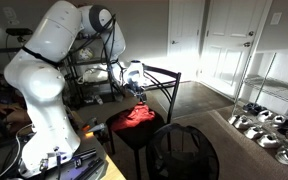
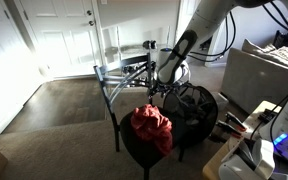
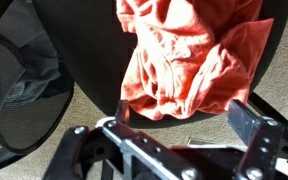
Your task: Put the red cloth in the laundry basket
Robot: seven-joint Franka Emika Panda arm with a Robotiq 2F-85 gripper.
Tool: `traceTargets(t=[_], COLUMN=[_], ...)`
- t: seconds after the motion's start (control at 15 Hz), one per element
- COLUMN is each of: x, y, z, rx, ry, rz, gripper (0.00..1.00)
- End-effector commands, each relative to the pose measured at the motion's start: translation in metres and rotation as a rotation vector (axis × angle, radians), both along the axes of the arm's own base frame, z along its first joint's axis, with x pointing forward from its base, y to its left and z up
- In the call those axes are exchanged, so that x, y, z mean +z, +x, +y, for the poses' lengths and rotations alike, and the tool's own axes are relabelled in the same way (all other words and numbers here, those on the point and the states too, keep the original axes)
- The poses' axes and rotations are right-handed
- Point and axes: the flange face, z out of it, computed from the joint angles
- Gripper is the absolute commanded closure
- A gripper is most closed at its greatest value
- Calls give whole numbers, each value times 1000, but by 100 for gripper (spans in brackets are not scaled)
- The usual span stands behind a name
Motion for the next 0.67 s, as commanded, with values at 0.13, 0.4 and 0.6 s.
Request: traceTargets(t=[0.13,0.4,0.6], x=[-57,-90,-112], y=[12,15,15], z=[15,17,19], rx=[14,12,17], ry=[7,10,12], rz=[28,62,86], gripper=[0,0,0])
